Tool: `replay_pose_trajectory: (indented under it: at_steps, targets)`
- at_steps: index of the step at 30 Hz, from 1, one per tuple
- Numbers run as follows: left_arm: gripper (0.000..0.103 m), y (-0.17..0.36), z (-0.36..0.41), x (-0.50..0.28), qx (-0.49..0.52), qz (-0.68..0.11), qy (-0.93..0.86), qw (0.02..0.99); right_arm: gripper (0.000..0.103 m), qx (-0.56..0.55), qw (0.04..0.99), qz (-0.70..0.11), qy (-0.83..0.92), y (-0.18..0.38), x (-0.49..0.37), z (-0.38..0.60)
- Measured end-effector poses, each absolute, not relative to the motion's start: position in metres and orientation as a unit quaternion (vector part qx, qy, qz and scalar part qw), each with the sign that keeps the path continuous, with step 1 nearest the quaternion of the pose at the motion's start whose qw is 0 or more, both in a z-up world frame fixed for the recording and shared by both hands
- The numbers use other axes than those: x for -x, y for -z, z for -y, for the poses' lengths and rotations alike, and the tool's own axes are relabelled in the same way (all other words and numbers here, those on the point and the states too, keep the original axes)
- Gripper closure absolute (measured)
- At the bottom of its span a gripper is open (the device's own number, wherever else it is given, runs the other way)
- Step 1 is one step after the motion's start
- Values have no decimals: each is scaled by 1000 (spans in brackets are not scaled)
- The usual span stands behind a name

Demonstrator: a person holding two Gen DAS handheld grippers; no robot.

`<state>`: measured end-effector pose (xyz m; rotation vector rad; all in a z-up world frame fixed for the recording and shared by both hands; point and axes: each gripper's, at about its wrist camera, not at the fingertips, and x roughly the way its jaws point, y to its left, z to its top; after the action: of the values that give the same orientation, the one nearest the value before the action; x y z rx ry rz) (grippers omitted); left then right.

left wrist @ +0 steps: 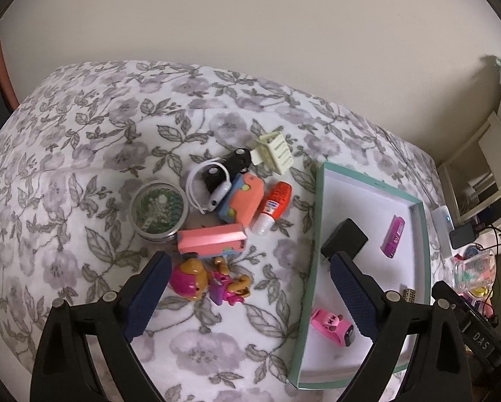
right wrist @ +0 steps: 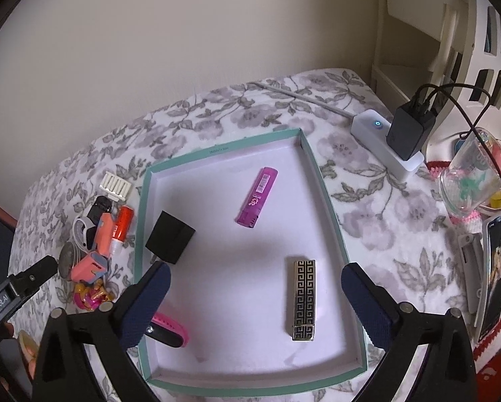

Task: Organize rigid objects
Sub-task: 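Lift both open grippers away from the tray, then move the right gripper toward the pink toy figure while the left gripper approaches the bead tin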

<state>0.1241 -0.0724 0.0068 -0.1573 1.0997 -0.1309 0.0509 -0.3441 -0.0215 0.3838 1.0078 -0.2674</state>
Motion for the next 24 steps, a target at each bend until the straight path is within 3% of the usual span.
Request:
replay_pose_trajectory:
  at_steps: [15,24]
  targets:
    - [7,-27,-28,-139,132,-479,-22,868,0,-108,900,-417,62,-28,-70,268]
    - [7,-6,-57,-151,134,-503,-52,852,0,-90,892,-442,-7,-6,-102,199]
